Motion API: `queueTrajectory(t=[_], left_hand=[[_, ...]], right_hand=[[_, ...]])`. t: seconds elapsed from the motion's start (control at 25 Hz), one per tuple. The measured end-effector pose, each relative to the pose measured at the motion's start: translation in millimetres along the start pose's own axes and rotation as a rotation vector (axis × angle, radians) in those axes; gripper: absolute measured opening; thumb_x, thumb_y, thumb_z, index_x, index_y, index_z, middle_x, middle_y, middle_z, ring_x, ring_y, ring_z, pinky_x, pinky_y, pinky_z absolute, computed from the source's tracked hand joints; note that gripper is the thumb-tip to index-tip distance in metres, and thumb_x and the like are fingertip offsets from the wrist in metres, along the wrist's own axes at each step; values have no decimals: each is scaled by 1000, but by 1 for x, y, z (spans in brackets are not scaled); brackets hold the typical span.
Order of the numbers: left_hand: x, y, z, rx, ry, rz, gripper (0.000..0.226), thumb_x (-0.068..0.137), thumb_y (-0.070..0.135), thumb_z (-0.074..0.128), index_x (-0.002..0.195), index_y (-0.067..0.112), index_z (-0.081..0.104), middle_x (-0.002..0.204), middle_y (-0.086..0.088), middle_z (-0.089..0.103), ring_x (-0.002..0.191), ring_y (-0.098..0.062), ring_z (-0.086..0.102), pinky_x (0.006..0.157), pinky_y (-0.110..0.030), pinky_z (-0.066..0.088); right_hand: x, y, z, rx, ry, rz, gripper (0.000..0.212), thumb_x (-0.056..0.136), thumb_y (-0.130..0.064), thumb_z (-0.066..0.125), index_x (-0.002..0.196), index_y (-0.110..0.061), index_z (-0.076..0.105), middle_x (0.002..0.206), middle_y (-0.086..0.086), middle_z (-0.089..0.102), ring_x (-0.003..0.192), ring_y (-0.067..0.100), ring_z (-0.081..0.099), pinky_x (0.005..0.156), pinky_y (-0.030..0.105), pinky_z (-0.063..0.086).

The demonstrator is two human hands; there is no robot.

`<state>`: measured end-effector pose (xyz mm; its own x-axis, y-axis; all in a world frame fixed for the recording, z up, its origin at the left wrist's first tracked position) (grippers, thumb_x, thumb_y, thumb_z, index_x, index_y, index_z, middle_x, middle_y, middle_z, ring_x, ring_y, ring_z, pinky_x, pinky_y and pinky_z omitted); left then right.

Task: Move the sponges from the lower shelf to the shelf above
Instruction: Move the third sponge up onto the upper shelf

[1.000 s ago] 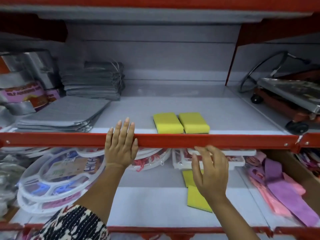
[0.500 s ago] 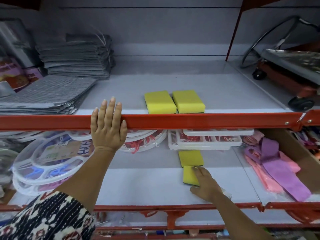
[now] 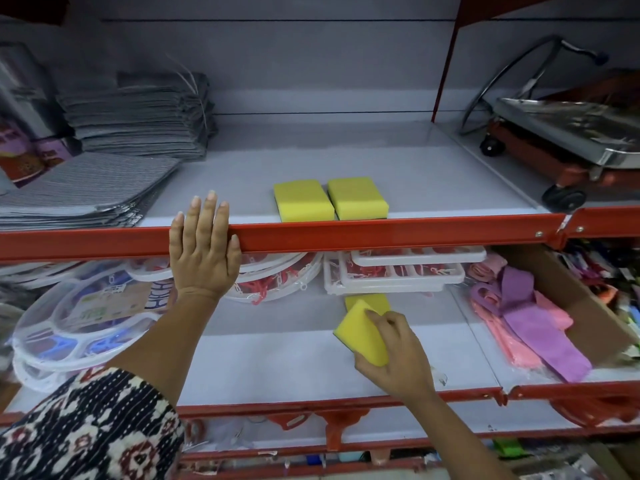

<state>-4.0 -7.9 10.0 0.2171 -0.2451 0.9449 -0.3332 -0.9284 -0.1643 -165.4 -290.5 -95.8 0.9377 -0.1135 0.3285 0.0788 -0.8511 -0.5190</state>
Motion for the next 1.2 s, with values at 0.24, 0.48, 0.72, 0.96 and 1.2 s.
queueTrajectory(t=[0.24, 0.48, 0.72, 0.96, 1.2], left_hand=[[1, 2, -2, -22, -14, -17, 50, 99, 28, 29, 144, 7, 34, 147, -15, 38, 141, -27, 24, 117, -43, 16], [2, 2, -1, 4, -10, -11, 49, 99, 28, 29, 141, 5, 38, 144, -17, 42, 137, -32, 31, 116, -44, 19], [3, 1, 1, 33, 7, 2, 49, 98, 27, 31, 141, 4, 39, 143, -17, 43, 135, -32, 33, 114, -45, 21], [3, 1, 3, 56, 25, 15, 50, 97, 28, 32, 141, 5, 40, 143, -16, 43, 136, -31, 34, 113, -45, 23], [2, 0, 4, 54, 26, 1, 50, 98, 29, 30, 141, 5, 40, 144, -14, 40, 137, -30, 32, 115, -44, 21]], right_hand=[[36, -69, -82, 43, 508, -313, 65, 74, -41, 68, 133, -21, 48, 126, 17, 51, 114, 30, 53, 89, 42, 51], [121, -102, -165, -36, 809, -215, 57, 82, -39, 65, 132, -15, 52, 132, 19, 48, 117, 33, 52, 92, 43, 48], [186, -74, -174, -339, 252, 307, 52, 85, -49, 53, 128, -21, 51, 136, 15, 41, 104, 42, 58, 87, 43, 44], [177, -69, -156, -378, 107, 335, 47, 94, -49, 35, 119, -21, 61, 121, 14, 52, 105, 39, 55, 85, 41, 41], [127, -87, -135, -322, 704, -46, 26, 94, -33, 49, 106, -15, 63, 108, 9, 61, 95, 29, 56, 77, 39, 40]])
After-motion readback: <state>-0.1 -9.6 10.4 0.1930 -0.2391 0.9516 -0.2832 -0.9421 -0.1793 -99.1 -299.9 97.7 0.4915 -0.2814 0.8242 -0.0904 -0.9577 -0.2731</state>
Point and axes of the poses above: each hand's wrist, its own x-axis towards the middle knuckle, its own z-axis out of the palm, y = z × x, the point moved 1 cm from there along x, towards the middle knuckle
